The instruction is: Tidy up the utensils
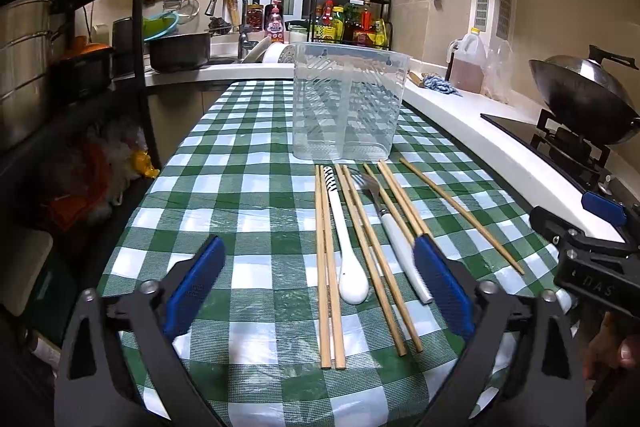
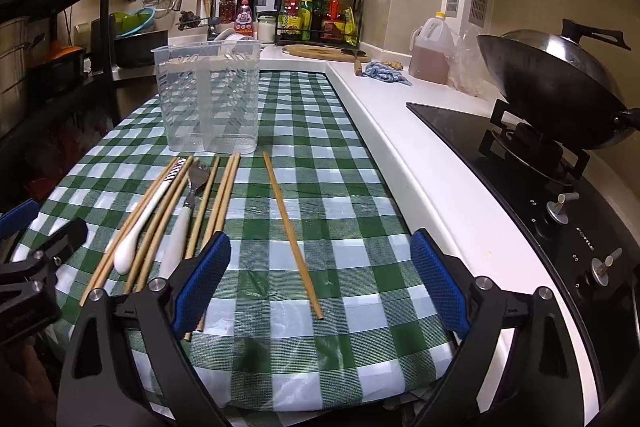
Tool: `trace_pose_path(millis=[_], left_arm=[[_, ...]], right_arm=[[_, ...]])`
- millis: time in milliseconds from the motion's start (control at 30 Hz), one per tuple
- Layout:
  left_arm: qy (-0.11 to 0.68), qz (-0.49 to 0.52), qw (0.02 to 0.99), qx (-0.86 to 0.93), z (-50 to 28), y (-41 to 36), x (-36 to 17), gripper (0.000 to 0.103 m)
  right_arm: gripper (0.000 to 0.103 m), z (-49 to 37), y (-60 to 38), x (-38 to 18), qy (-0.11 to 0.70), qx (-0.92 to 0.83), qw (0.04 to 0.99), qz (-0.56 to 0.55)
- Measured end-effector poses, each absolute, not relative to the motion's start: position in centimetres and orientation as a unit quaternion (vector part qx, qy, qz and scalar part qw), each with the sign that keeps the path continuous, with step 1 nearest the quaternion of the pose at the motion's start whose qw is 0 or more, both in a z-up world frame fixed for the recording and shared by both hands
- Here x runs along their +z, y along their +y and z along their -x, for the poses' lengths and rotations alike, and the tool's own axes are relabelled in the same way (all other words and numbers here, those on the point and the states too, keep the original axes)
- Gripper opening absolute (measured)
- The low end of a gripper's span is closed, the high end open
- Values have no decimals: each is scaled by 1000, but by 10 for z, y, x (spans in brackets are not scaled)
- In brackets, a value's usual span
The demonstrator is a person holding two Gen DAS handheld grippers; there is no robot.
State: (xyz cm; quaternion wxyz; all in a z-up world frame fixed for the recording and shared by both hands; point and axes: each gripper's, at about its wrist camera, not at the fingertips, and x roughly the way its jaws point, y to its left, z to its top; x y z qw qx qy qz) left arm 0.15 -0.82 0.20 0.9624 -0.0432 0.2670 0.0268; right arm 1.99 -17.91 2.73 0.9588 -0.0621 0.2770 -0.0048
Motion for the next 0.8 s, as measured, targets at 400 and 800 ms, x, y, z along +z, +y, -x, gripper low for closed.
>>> trace_pose_path(millis=[400,800], left_arm=[[356,87,931,-1,-18,6,-31,29],[382,93,919,-17,-18,8,-43,12]], right_arm=[[53,-53,-198,-9,390,9,920,20],[7,-54,-183,-24,424,61,904,16]])
